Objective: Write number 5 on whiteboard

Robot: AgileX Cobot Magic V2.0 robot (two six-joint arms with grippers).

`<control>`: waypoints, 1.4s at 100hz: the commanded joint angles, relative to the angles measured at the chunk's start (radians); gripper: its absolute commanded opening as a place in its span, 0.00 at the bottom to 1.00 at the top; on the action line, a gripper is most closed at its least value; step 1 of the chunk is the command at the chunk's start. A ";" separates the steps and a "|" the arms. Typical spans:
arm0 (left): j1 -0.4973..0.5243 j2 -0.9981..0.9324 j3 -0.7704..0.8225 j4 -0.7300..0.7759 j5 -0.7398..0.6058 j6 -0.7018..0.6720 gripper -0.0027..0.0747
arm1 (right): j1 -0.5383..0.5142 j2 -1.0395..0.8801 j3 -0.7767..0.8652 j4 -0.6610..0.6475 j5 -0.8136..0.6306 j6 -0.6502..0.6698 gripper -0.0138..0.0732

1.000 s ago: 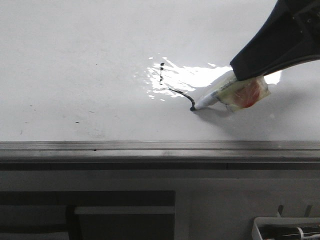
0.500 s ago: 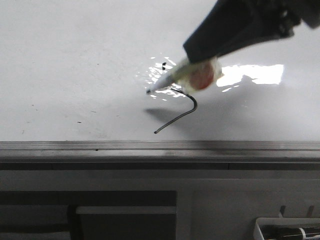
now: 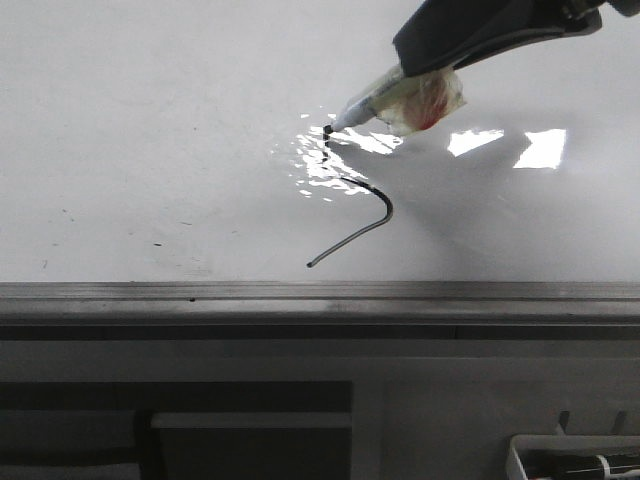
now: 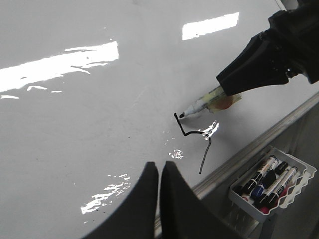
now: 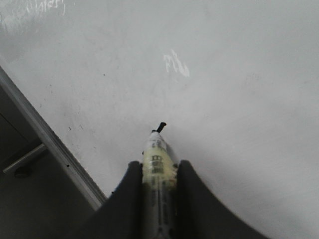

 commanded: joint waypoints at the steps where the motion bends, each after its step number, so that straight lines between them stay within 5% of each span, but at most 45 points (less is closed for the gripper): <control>1: 0.002 0.004 -0.028 -0.020 -0.072 -0.011 0.01 | -0.005 -0.003 -0.033 0.007 -0.051 -0.002 0.09; 42: 0.002 0.004 -0.028 -0.020 -0.072 -0.011 0.01 | -0.011 0.007 -0.033 0.007 -0.064 -0.002 0.09; 101: 0.002 0.004 -0.028 -0.020 -0.072 -0.011 0.01 | -0.211 -0.049 -0.033 -0.002 0.050 -0.002 0.09; 140: 0.002 0.004 -0.028 -0.020 -0.089 -0.011 0.01 | -0.198 -0.114 -0.043 -0.007 0.131 -0.002 0.09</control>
